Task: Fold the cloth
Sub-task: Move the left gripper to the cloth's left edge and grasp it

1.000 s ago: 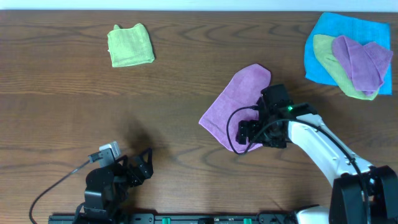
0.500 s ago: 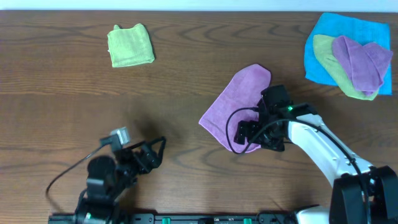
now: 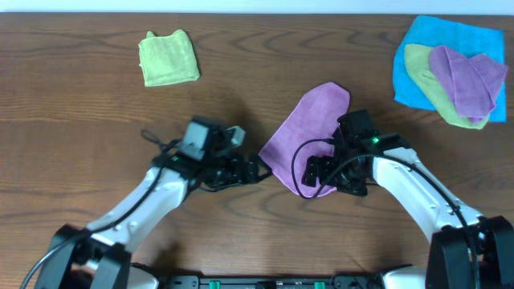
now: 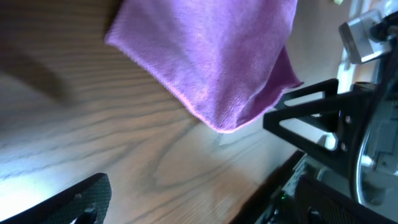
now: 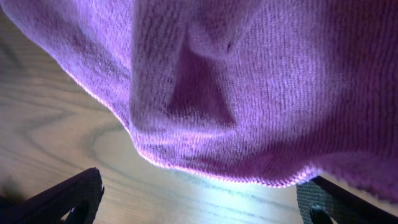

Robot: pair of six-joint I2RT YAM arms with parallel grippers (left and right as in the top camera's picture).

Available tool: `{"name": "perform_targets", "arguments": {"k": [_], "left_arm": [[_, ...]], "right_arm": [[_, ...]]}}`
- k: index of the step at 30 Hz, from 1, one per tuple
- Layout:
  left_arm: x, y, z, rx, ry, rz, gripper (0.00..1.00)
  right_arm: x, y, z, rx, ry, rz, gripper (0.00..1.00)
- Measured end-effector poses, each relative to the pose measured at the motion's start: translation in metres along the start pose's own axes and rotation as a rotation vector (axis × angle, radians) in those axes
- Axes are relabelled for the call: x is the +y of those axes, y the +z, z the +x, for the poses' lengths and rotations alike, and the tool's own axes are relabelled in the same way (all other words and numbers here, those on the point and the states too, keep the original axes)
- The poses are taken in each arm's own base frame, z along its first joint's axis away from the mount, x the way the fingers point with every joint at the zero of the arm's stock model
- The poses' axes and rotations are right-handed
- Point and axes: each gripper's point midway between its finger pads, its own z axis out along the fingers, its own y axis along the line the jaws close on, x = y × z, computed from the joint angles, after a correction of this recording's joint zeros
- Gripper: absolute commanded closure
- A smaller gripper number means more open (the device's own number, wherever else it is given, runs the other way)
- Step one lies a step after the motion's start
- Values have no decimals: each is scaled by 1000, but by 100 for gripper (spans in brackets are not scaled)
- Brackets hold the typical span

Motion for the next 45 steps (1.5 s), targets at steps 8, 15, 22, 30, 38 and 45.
{"name": "perform_targets", "arguments": {"k": [8,15,22,30,38,45], "left_arm": [[19,27,-27,-7,87,-133,5],[33,50,-48,-13,100,-167,4],[26,60,-68,-62,146,-137,5],[14,72,-75,-78,170,-83,5],[5,81,-54,-6,159,-96,5],[13,78,-55,-13,154,-175,2]], "right_arm": [[1,0,-1,-6,-20,-2,1],[2,0,-2,-9,-73,-8,1],[2,0,-3,-12,-98,-8,1],[3,0,-6,-25,-114,-12,1],[-4,0,-8,-33,-117,29,1],[-17,-3,-8,-44,-107,104,1]]}}
